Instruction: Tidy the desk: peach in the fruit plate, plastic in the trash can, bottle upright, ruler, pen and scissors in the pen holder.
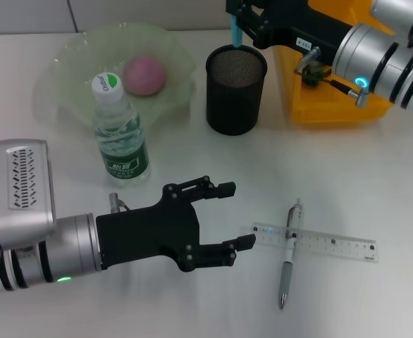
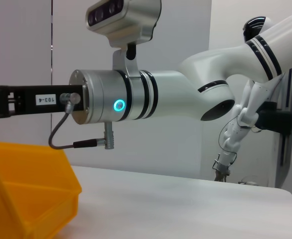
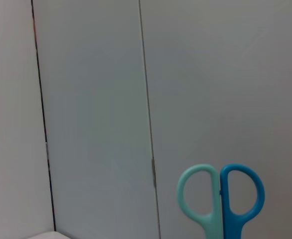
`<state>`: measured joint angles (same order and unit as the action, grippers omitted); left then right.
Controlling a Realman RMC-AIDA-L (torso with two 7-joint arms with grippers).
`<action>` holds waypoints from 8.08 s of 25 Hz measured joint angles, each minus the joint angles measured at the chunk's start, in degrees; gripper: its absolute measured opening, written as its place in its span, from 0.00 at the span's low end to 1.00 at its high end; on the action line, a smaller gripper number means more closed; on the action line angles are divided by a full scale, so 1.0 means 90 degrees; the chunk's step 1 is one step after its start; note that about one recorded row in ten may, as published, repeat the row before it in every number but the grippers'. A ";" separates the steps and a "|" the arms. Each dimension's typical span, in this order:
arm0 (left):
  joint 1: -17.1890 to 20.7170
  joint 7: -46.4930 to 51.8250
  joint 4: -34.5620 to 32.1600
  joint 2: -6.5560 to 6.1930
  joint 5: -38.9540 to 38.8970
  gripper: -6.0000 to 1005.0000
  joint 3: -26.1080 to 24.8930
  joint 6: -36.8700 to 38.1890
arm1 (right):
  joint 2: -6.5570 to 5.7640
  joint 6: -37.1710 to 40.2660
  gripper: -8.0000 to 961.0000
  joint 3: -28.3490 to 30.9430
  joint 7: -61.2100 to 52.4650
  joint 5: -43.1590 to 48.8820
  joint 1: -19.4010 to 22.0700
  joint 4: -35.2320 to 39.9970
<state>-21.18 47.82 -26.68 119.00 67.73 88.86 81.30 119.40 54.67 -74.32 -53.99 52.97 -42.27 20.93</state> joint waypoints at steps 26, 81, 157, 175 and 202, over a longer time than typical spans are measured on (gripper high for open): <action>0.0166 -0.0127 0.0074 -0.0009 -0.0007 0.80 -0.0079 0.0020 | 0.0054 0.0230 0.28 0.0025 0.0247 -0.0008 0.0206 -0.0279; 0.0742 -0.0160 0.0205 -0.0401 0.0042 0.80 -0.0444 0.0243 | 0.0015 0.4306 0.80 -0.1994 -0.7773 0.9584 0.0337 0.5744; 0.0579 -0.0149 0.0404 -0.0207 0.0223 0.80 -0.0572 0.0219 | -0.0001 -0.0954 0.40 -0.0630 -0.2713 0.2563 0.1583 0.5252; 0.0416 -0.0134 0.0407 -0.0142 0.0343 0.80 -0.0555 0.0205 | 0.0014 0.1344 0.40 -0.0309 0.1527 -0.1833 0.0411 0.0164; 0.0450 -0.0224 0.0487 -0.0082 0.0395 0.80 -0.0507 0.0185 | 0.0054 0.0957 0.40 -0.0345 0.1508 -0.1862 0.0013 -0.0731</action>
<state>-17.13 45.80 -22.30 118.26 71.28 84.29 82.96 119.89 63.28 -77.42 -40.42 36.21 -42.15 14.35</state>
